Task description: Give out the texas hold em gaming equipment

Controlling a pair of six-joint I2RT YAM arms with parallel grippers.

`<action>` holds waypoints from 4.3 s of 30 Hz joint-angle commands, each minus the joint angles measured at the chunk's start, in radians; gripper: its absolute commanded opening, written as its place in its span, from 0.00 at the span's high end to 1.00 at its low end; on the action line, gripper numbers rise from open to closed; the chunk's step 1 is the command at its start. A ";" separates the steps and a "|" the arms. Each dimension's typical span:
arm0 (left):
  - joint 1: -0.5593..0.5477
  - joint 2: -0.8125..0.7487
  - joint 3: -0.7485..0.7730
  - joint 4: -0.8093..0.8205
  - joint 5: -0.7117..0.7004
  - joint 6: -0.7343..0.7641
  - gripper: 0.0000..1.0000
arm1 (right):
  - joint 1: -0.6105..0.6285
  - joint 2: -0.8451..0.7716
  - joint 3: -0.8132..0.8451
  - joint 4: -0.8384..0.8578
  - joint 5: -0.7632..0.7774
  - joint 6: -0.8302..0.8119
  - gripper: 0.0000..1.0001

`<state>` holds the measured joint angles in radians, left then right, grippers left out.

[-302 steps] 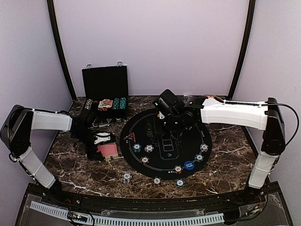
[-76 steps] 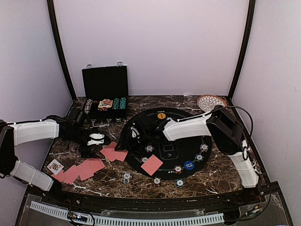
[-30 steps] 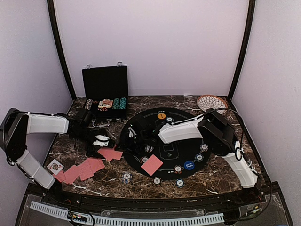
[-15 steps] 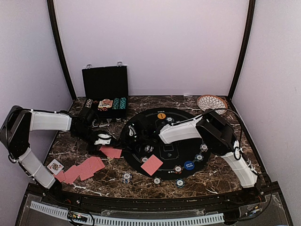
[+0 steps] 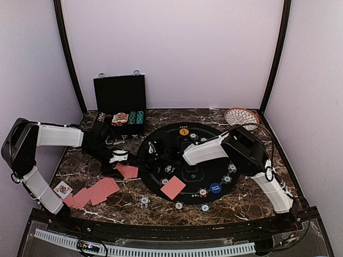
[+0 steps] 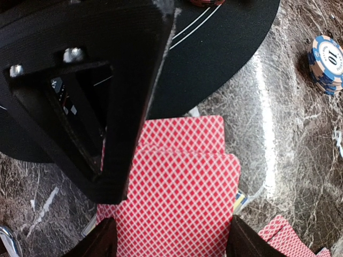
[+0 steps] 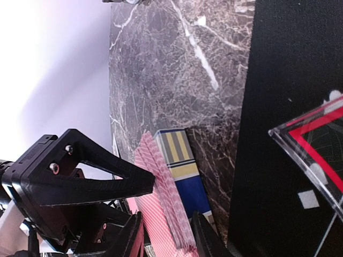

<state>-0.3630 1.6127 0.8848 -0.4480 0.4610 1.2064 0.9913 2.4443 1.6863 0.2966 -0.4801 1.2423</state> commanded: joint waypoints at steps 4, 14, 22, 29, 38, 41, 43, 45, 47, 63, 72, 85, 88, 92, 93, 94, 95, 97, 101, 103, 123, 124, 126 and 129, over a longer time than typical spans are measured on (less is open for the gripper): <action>-0.007 0.022 0.042 -0.003 0.049 -0.103 0.31 | 0.020 0.029 0.023 0.128 -0.082 0.029 0.71; -0.007 0.022 0.043 -0.010 0.063 -0.138 0.31 | 0.017 0.072 0.041 0.146 -0.108 0.071 0.89; -0.007 -0.007 0.037 -0.041 0.057 -0.100 0.05 | 0.004 0.041 -0.023 0.180 -0.083 0.093 1.00; -0.005 -0.051 0.061 -0.125 0.041 -0.021 0.01 | 0.003 -0.001 -0.025 0.157 -0.089 0.054 1.00; -0.001 -0.061 0.078 -0.186 0.012 0.048 0.01 | 0.001 -0.086 -0.076 0.161 -0.120 0.035 1.00; -0.001 -0.055 0.069 -0.180 0.009 0.048 0.01 | 0.001 -0.085 -0.092 0.209 -0.145 0.070 1.00; 0.000 -0.053 0.061 -0.164 0.009 0.042 0.01 | 0.001 -0.085 -0.099 0.222 -0.152 0.078 1.00; -0.001 -0.047 0.059 -0.155 0.017 0.028 0.01 | 0.001 -0.086 -0.100 0.220 -0.153 0.079 1.00; 0.000 -0.039 0.054 -0.138 0.022 0.018 0.01 | 0.001 -0.085 -0.098 0.220 -0.155 0.082 1.00; -0.029 -0.022 0.047 -0.092 0.026 0.018 0.01 | 0.001 -0.070 -0.071 0.251 -0.180 0.120 1.00; -0.055 -0.048 0.069 -0.137 -0.010 -0.007 0.01 | -0.008 -0.084 -0.102 0.242 -0.163 0.108 1.00; -0.095 -0.050 0.042 -0.056 -0.133 -0.040 0.05 | -0.010 -0.084 -0.116 0.279 -0.168 0.124 1.00; -0.115 -0.057 0.048 -0.059 -0.141 -0.057 0.13 | -0.012 -0.086 -0.117 0.281 -0.166 0.123 1.00; -0.136 -0.057 0.069 -0.077 -0.147 -0.080 0.20 | -0.012 -0.088 -0.122 0.296 -0.163 0.128 1.00; -0.140 -0.057 0.073 -0.083 -0.150 -0.085 0.21 | -0.011 -0.087 -0.121 0.299 -0.164 0.129 1.00; -0.148 -0.057 0.075 -0.085 -0.152 -0.087 0.22 | -0.011 -0.087 -0.120 0.300 -0.164 0.129 1.00; -0.152 -0.056 0.079 -0.089 -0.157 -0.092 0.24 | -0.012 -0.087 -0.121 0.300 -0.163 0.129 1.00; -0.159 -0.055 0.090 -0.097 -0.161 -0.096 0.26 | -0.012 -0.090 -0.125 0.300 -0.162 0.128 1.00; -0.164 -0.058 0.112 -0.118 -0.174 -0.101 0.29 | -0.013 -0.094 -0.132 0.297 -0.160 0.121 1.00; -0.167 -0.065 0.125 -0.124 -0.176 -0.100 0.31 | -0.013 -0.094 -0.131 0.300 -0.160 0.121 1.00; -0.201 -0.042 0.222 -0.183 -0.230 -0.159 0.31 | -0.018 -0.110 -0.188 0.390 -0.134 0.169 1.00; -0.201 -0.043 0.224 -0.192 -0.228 -0.157 0.25 | -0.019 -0.114 -0.200 0.402 -0.131 0.174 1.00; -0.203 -0.047 0.229 -0.209 -0.220 -0.157 0.14 | -0.022 -0.119 -0.211 0.427 -0.129 0.187 1.00; -0.206 -0.045 0.241 -0.235 -0.204 -0.158 0.02 | -0.022 -0.114 -0.208 0.455 -0.135 0.203 1.00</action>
<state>-0.5545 1.5894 1.0828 -0.6537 0.2024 1.0626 0.9607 2.3619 1.4872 0.6670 -0.6247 1.4223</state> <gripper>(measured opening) 0.926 0.039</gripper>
